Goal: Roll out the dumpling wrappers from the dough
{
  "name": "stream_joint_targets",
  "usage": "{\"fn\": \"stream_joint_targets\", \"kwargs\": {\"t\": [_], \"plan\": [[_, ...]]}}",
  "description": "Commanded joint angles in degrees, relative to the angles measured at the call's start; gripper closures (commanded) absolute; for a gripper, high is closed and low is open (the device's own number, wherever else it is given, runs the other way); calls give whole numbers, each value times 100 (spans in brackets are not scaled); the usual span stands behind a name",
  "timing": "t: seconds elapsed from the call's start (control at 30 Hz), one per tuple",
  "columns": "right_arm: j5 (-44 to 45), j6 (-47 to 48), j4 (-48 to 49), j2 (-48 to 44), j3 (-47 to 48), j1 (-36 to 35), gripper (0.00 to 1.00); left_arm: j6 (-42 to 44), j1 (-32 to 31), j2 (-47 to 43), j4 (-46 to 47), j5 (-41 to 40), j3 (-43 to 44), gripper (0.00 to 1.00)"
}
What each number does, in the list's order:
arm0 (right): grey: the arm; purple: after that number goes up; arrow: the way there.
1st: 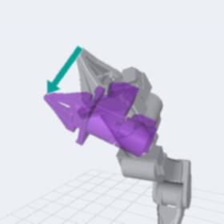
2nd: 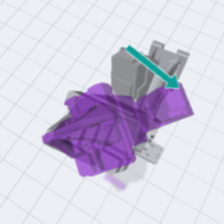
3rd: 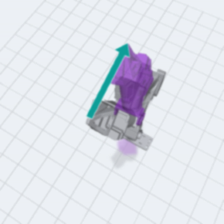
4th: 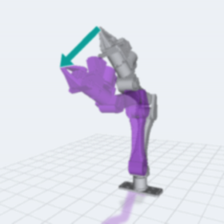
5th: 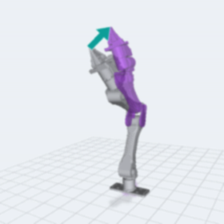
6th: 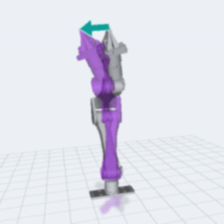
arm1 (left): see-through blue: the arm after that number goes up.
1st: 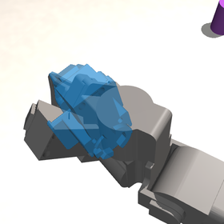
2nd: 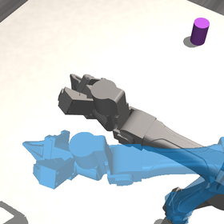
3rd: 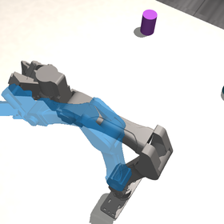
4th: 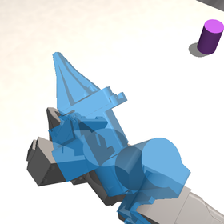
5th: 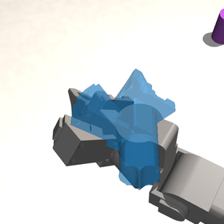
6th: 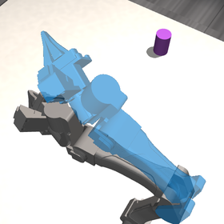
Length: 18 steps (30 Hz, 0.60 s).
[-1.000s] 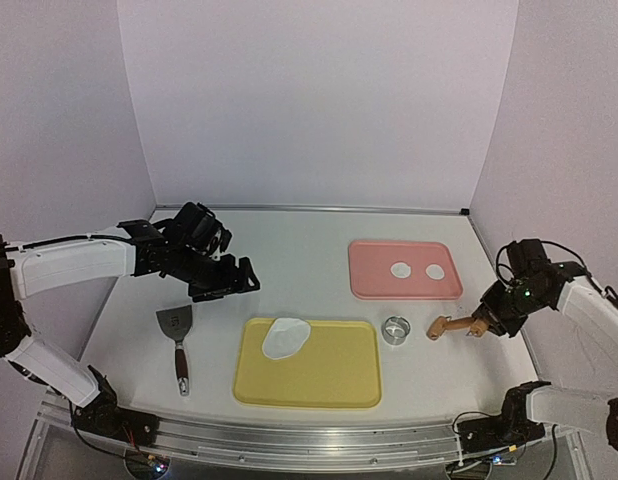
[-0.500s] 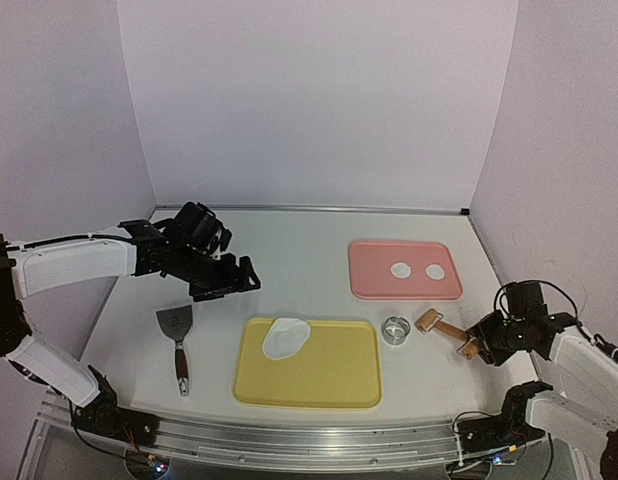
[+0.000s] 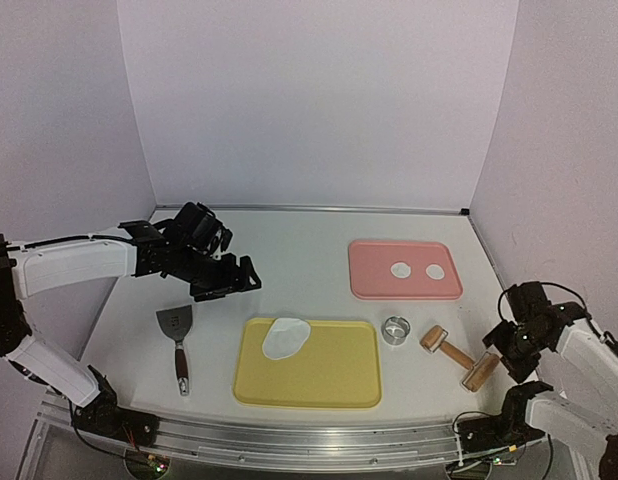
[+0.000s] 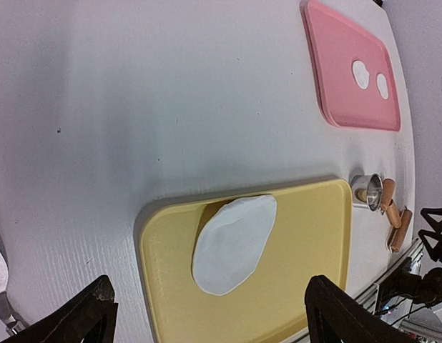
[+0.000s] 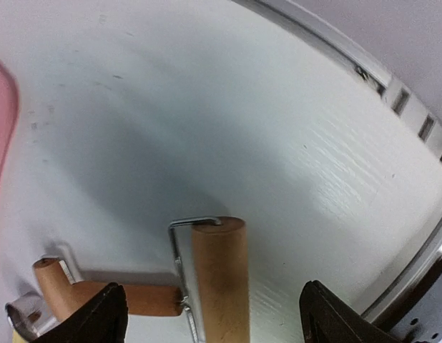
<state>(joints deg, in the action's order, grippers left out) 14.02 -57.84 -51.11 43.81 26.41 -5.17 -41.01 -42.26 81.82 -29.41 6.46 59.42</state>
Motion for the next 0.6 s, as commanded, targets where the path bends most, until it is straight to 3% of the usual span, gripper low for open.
{"fn": "stream_joint_targets", "kwargs": {"t": [0.0,0.27,0.43,0.47,0.57], "plan": [[0,1370,-313,476,1214,-3,16,-36,51,36,190,82,11,8],[-2053,2193,-276,1961,2636,-147,19,177,51,384,133,186,227,8],[-1872,2337,-294,2992,3341,-1252,24,233,51,464,117,146,301,8],[-1707,2343,-289,3340,3464,-1687,28,198,51,482,111,145,303,8],[-1579,2257,-270,3926,3629,-2090,39,112,51,478,129,128,280,8]]}}
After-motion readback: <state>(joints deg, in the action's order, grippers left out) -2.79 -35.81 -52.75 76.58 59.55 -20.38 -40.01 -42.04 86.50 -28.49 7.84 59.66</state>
